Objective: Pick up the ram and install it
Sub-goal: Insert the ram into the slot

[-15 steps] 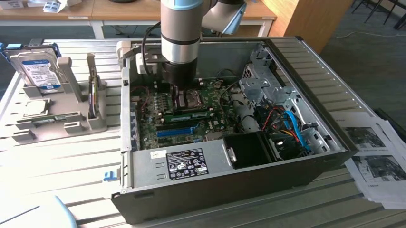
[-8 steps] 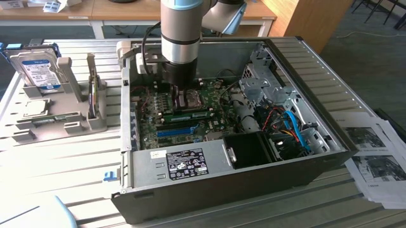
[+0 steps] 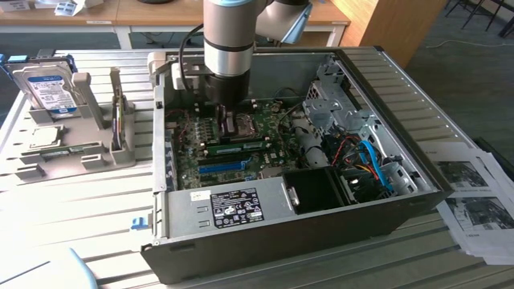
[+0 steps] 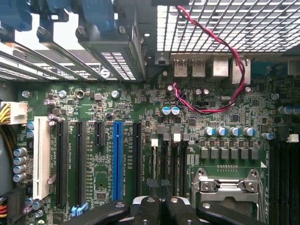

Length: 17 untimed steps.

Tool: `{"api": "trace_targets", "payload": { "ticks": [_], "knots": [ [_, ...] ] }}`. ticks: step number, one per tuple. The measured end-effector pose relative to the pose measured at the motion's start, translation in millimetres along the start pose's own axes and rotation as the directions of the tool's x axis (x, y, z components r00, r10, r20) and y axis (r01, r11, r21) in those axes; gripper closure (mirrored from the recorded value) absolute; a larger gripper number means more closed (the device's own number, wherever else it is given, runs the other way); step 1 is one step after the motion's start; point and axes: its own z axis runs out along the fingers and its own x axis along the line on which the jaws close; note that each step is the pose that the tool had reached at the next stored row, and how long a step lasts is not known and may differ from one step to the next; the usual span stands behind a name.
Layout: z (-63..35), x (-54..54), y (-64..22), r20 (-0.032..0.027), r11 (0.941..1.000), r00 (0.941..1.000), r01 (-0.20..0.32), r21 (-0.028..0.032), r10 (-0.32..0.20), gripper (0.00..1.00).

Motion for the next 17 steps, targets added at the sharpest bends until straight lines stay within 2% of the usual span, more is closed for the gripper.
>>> {"api": "trace_targets", "payload": {
  "ticks": [17],
  "knots": [
    [-17.2,0.7,0.3,0.0001,1.0000,1.0000,0.000,0.0000,0.000,0.91]
  ]
}}
